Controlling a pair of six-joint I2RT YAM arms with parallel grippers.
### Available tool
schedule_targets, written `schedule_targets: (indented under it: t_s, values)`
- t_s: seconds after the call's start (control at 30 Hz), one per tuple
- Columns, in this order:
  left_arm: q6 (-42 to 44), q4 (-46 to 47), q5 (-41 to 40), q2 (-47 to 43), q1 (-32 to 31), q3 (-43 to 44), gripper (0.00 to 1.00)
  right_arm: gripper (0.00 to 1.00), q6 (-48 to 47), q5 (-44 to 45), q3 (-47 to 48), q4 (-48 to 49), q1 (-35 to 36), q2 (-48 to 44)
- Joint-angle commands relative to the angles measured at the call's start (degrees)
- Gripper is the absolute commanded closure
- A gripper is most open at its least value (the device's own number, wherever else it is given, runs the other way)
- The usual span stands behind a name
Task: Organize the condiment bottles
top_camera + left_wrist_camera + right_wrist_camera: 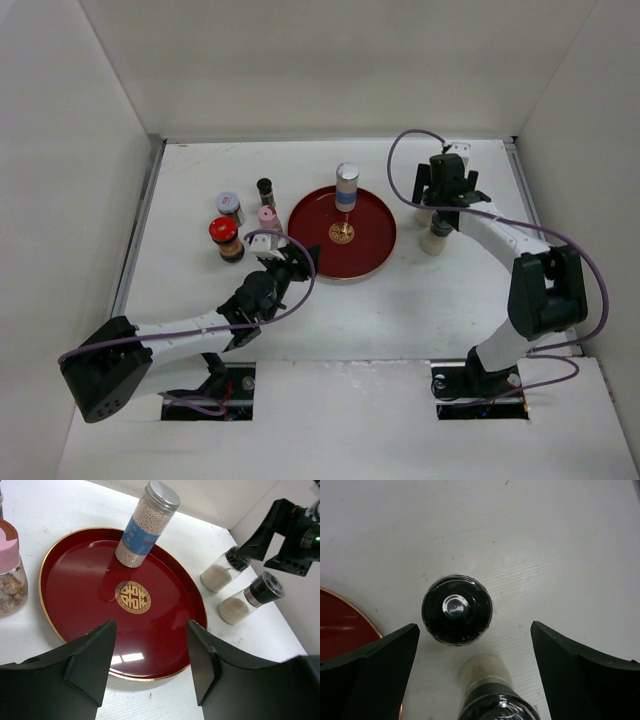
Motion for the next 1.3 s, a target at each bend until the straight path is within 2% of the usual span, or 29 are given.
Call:
schedule_targets:
  t_s: [0.0, 0.07, 0.17, 0.3, 0.37, 0.4, 0.53, 0.73, 0.97, 1.27]
  values:
    - [-0.64, 2.81, 0.25, -1.52, -0.15, -0.35, 0.44, 0.0, 1.47, -4.9, 4.13, 1.44, -0.86, 2.09]
    - [-0.64, 2.81, 0.25, -1.35, -0.15, -0.35, 0.44, 0.01, 1.56, -5.6, 5.1, 1.79, -1.47, 3.76]
    - [-0.64, 2.81, 0.25, -1.0, -0.15, -0.17, 0.44, 0.09, 1.73, -7.36, 6.15, 2.85, -1.74, 5.61]
    - [-0.64, 2.99, 0.25, -0.56, -0.15, -0.17, 0.42, 0.25, 2.08, -6.84, 7.65, 2.41, -1.91, 7.54]
    - [-0.64, 3.08, 0.25, -0.73, 0.03, -0.26, 0.41, 0.39, 2.17, -6.31, 8.0, 2.93, -1.91, 7.29]
    - [-0.64, 3.08, 0.16, -0.91, 0.12, -0.35, 0.41, 0.43, 2.43, -5.0, 8.0, 3.81, -1.65, 6.33]
    - [-0.55, 3.34, 0.25, -1.08, 0.12, -0.53, 0.38, 0.45, -0.37, -2.88, 7.47, 11.8, 0.01, 0.36]
    - [-0.37, 4.04, 1.04, -1.0, 0.2, -0.52, 0.25, 0.46, -1.17, -4.37, 9.06, 11.9, 7.21, -3.26]
    - [-0.37, 4.83, 1.04, -0.82, 0.2, -0.88, 0.22, 0.46, 0.5, -5.87, 9.05, 13.48, 13.72, 1.74]
    - [-0.46, 4.83, 1.04, -0.47, 0.29, -0.88, 0.22, 0.44, 0.06, -8.51, 12.66, 14.98, 15.05, 10.97]
